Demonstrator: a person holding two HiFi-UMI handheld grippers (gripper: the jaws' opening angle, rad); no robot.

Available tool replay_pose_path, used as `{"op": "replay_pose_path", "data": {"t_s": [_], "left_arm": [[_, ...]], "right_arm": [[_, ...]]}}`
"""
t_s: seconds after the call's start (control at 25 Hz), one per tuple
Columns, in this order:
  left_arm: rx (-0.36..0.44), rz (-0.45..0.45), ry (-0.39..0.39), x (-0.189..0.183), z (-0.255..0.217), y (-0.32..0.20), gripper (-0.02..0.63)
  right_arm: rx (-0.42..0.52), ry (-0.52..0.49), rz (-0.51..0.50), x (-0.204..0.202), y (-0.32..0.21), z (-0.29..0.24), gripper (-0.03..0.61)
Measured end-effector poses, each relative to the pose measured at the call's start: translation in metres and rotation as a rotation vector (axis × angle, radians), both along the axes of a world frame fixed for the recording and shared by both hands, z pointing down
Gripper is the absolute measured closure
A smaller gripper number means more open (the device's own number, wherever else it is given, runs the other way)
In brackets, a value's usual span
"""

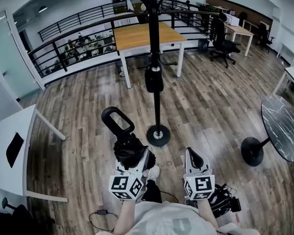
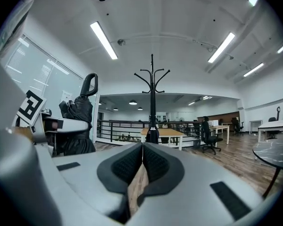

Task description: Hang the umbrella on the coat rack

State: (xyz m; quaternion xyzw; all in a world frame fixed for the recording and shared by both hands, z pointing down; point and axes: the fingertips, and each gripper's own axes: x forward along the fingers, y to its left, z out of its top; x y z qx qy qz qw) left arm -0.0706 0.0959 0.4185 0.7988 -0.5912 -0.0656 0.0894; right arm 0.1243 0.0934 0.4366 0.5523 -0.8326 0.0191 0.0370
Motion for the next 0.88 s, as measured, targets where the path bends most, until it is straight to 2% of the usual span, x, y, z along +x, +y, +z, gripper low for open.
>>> {"op": "replay_pose_path", "data": {"t_s": [0.2,0.48,0.72,0.88], "left_arm": [[-0.016,-0.025,-0.017,-0.019,0.005,-0.057,0.308],[-0.009,-0.032,-0.026,-0.06,-0.002,-0.16,0.308],[0.032,0.018,-0.069,-0.087,-0.013,-0.238,0.308],[0.05,0.055,-0.086,-0.093,-0.019,-0.273,0.308]], "right_arm": [[-0.006,0.029,-0.007,-0.018,-0.058,0.001,0.549],[0.002,0.048,-0.009,-0.059,-0.166,-0.014,0.549],[0.016,0.042,-0.002,-0.096,-0.249,-0.02,0.549],[0.026,0.025,0.005,-0.107,-0.281,-0.028,0.549]]}}
